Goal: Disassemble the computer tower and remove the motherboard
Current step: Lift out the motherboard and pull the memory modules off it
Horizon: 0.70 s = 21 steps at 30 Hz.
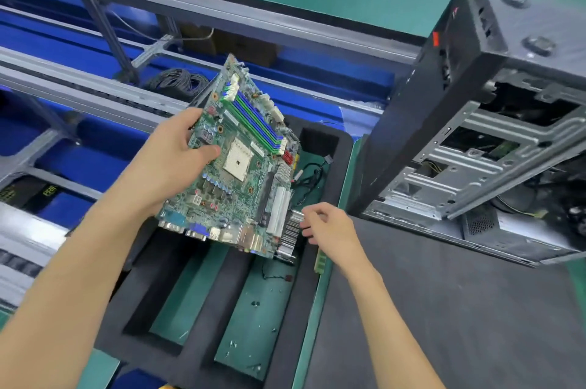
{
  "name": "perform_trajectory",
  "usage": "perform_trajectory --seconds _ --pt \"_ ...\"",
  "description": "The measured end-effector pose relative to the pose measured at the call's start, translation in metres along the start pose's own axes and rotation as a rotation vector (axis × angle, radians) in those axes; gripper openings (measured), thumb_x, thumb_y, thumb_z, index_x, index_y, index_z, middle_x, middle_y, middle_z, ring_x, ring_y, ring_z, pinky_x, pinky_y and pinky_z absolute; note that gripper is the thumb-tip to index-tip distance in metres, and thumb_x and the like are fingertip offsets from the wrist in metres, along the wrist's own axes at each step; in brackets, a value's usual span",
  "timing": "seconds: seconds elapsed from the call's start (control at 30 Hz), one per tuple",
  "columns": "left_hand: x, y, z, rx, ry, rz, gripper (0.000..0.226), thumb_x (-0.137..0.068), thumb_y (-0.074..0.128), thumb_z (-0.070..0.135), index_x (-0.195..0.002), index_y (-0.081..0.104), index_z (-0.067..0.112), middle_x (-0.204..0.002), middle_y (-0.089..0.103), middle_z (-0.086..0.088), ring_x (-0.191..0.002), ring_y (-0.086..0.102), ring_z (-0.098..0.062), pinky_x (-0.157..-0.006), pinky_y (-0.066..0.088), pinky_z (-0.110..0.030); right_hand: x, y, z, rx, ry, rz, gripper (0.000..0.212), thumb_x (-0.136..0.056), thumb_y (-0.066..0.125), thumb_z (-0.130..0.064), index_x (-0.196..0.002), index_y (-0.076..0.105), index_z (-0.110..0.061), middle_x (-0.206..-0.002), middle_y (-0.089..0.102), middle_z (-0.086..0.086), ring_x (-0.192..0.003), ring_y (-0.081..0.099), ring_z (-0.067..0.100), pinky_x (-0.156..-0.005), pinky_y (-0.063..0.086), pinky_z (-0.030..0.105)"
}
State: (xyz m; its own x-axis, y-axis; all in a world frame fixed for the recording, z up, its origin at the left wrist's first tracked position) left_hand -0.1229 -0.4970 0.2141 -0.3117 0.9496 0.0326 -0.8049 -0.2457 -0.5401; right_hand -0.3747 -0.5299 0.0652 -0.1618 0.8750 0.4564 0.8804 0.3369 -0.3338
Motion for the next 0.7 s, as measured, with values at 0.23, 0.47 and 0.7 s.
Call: perform_trajectory --seconds 0.23,0.47,0.7 --pt "0.003 0.003 0.027 -0.186 0.085 0.116 0.045 -0.096 0.062 0.016 -0.135 0.046 0.031 -0.096 0.048 0.03 -0.082 0.047 0.003 -0.068 0.038 -0.024 0.002 0.002 -0.01 0.006 -0.089 -0.087 0.012 -0.101 0.054 -0.036 -0.102 0.066 -0.034 -0.093 0.074 -0.008 -0.087 0.072 0.009 -0.09 0.059 0.042" --pt "0.005 0.006 0.052 -0.516 0.184 0.219 0.045 -0.095 0.058 0.014 -0.132 0.041 0.033 -0.093 0.057 0.0 -0.073 0.052 -0.026 -0.066 0.043 -0.037 0.005 0.002 -0.015 -0.06 -0.127 -0.097 0.015 -0.1 0.055 -0.031 -0.094 0.069 -0.032 -0.08 0.074 -0.015 -0.079 0.072 0.007 -0.088 0.06 0.042" --pt "-0.03 0.055 0.05 -0.731 0.182 0.134 0.046 -0.092 0.051 0.005 -0.134 0.039 0.019 -0.064 0.051 -0.006 -0.06 0.056 -0.036 -0.059 0.051 -0.045 0.009 -0.008 -0.013 -0.045 -0.163 -0.093 0.016 -0.1 0.054 -0.031 -0.094 0.069 -0.034 -0.081 0.073 -0.016 -0.081 0.072 0.01 -0.083 0.061 0.041"
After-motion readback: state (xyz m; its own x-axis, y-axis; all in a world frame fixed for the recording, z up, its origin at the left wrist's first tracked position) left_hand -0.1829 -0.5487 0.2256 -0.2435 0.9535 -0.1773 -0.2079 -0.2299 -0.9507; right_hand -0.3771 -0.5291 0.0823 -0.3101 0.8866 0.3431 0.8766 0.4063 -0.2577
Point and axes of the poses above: each hand's wrist, its own x-axis away from the middle knuckle, its own y-axis out of the palm, z = x × y, the point moved 3 cm from there along -x, towards the middle knuckle
